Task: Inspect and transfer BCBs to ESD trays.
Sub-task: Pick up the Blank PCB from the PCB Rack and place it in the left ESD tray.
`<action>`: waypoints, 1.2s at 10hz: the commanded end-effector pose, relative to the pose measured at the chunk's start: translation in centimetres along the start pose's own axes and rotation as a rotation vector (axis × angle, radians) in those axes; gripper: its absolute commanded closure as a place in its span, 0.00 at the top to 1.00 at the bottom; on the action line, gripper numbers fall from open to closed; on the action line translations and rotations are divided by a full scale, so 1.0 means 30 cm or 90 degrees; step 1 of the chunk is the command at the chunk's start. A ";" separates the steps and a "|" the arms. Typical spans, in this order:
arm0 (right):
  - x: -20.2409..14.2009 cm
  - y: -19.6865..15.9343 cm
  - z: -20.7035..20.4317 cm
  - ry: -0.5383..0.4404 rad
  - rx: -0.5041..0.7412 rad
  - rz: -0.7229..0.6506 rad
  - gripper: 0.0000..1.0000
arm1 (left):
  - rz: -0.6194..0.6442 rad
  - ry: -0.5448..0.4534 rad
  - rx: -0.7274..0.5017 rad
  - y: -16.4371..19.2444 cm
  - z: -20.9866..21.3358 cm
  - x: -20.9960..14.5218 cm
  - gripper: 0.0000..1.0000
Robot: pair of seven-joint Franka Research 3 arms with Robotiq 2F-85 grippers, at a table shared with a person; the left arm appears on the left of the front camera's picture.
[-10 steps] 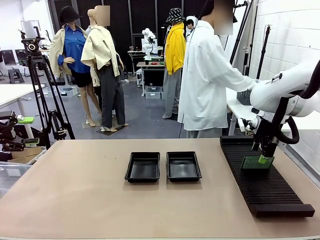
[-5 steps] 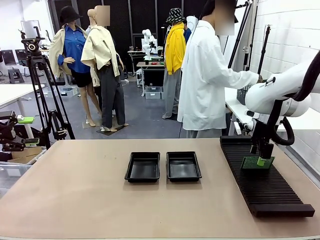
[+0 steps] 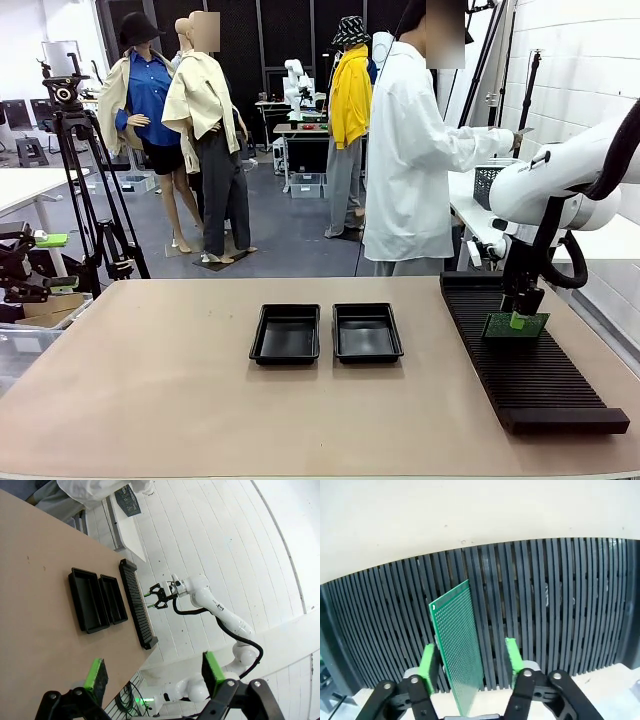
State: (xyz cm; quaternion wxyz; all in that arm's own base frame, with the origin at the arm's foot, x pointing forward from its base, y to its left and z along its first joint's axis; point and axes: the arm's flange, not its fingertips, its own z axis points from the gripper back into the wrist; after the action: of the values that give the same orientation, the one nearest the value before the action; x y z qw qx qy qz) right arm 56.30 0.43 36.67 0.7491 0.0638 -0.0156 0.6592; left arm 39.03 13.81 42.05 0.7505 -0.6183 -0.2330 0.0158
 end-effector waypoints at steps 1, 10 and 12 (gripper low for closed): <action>0.007 -0.016 0.011 0.027 0.009 -0.011 0.39 | 0.011 -0.003 -0.010 -0.010 0.005 -0.003 1.00; 0.004 -0.022 0.016 0.023 0.020 -0.010 0.00 | 0.011 -0.003 -0.010 -0.010 0.005 -0.003 1.00; 0.004 -0.022 0.017 0.025 0.020 -0.009 0.00 | 0.011 -0.003 -0.010 -0.010 0.005 -0.003 1.00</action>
State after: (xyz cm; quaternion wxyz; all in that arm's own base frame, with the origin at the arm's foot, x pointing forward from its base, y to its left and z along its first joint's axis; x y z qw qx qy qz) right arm 56.70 0.50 37.08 0.7482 0.0607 -0.0129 0.6606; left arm 39.03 13.81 42.05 0.7505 -0.6183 -0.2329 0.0158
